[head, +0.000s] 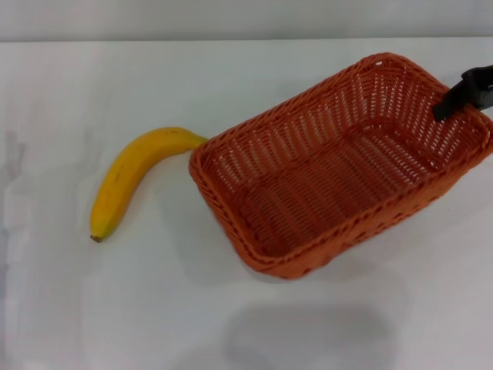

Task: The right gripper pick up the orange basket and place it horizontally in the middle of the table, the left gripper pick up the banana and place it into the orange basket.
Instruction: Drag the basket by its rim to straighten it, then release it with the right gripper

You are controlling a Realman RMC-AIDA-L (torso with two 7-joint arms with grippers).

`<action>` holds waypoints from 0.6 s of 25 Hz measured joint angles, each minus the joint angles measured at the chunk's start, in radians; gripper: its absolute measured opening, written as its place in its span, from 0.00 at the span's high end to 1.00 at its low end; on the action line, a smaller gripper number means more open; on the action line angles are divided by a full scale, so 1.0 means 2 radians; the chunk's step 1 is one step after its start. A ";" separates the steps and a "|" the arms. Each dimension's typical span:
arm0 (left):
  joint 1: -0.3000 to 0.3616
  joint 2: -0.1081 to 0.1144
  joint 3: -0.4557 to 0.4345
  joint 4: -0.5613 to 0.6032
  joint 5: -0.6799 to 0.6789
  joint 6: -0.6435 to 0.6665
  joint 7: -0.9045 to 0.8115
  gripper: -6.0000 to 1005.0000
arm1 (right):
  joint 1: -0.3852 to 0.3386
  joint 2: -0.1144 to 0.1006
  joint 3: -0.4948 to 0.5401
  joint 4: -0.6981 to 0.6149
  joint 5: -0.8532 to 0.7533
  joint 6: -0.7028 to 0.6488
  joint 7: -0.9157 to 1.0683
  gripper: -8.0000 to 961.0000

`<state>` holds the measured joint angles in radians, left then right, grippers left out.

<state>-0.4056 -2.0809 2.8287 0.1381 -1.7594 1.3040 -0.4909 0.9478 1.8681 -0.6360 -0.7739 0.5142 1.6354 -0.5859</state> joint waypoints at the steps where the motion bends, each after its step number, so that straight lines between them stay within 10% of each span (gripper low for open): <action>1: 0.000 0.000 0.000 0.000 0.000 0.000 0.000 0.13 | -0.004 0.000 0.000 -0.001 0.010 0.000 0.005 0.81; 15: -0.006 0.001 0.000 0.000 0.000 0.000 0.000 0.13 | -0.094 0.034 0.000 -0.098 0.129 -0.001 0.071 0.80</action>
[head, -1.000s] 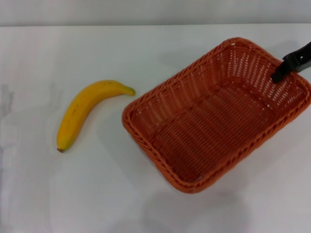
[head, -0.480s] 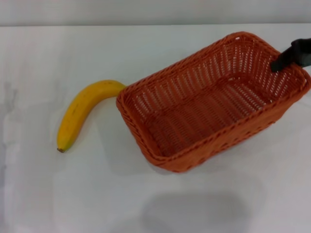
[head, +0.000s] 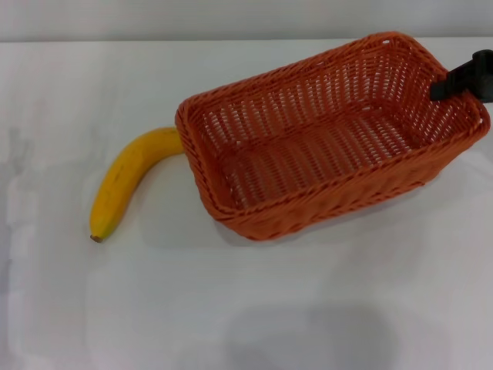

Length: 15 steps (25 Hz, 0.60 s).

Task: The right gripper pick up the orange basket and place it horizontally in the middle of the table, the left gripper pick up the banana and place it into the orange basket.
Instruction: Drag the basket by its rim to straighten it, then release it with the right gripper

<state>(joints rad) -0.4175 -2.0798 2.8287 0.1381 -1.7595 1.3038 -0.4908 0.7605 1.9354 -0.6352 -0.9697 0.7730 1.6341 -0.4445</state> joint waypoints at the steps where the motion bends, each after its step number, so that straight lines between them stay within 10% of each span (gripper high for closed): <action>1: 0.000 0.000 0.000 0.000 0.000 0.000 0.000 0.13 | -0.006 0.004 0.000 -0.007 0.007 -0.004 0.003 0.80; 7: -0.001 0.000 0.000 -0.006 0.000 0.000 0.000 0.13 | -0.057 0.040 -0.010 -0.065 0.041 -0.049 0.017 0.79; 15: -0.010 0.002 0.002 -0.011 0.001 0.000 -0.010 0.13 | -0.130 0.041 -0.101 -0.057 0.157 -0.139 0.013 0.78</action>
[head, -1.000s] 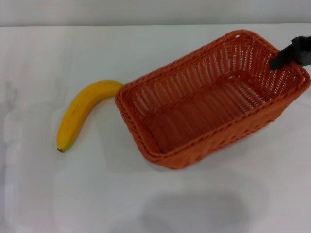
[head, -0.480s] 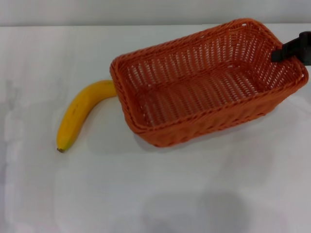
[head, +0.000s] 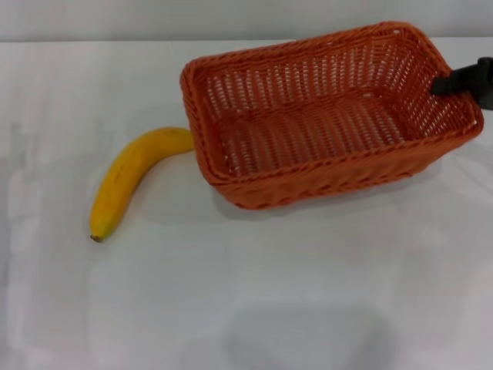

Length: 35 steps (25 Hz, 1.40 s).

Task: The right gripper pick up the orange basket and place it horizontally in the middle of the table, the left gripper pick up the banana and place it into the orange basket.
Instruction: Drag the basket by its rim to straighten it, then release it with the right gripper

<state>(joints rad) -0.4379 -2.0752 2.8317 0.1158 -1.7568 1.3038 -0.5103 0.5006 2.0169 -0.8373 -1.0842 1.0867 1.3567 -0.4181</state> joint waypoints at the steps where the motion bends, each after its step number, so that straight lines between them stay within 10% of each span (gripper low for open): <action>1: -0.001 0.000 0.001 -0.004 0.002 0.000 -0.008 0.13 | -0.005 0.000 -0.002 0.007 0.011 -0.006 -0.007 0.78; 35: -0.015 0.005 0.004 -0.041 0.018 -0.020 -0.080 0.13 | -0.043 -0.006 0.026 0.231 0.198 -0.020 -0.195 0.61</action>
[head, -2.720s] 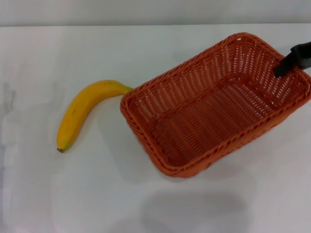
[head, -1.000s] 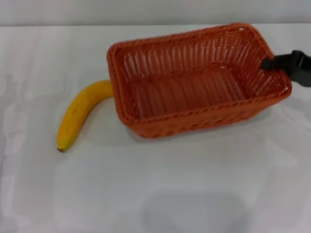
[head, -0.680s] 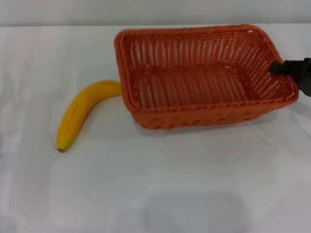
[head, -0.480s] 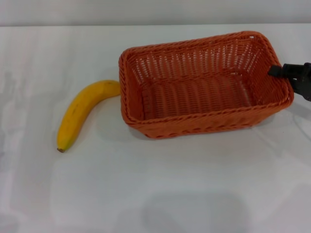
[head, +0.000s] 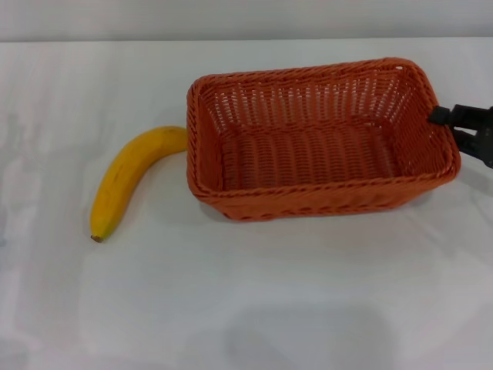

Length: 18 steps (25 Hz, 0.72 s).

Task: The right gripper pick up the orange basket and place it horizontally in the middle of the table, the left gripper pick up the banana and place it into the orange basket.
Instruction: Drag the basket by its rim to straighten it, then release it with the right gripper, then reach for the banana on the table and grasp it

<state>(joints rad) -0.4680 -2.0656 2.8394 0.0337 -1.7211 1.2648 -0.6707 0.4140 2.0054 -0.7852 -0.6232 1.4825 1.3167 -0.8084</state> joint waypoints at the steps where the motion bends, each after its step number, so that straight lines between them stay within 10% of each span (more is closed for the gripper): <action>1: 0.000 0.001 0.000 0.000 0.000 -0.001 0.000 0.13 | -0.002 0.000 0.009 0.000 0.000 0.007 -0.001 0.60; 18: -0.002 0.002 -0.003 -0.001 -0.002 -0.006 0.002 0.13 | -0.018 0.001 0.164 0.074 0.081 0.028 -0.135 0.55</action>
<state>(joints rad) -0.4718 -2.0616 2.8324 0.0321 -1.7259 1.2525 -0.6658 0.3772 2.0077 -0.4580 -0.4750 1.6450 1.3722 -1.0789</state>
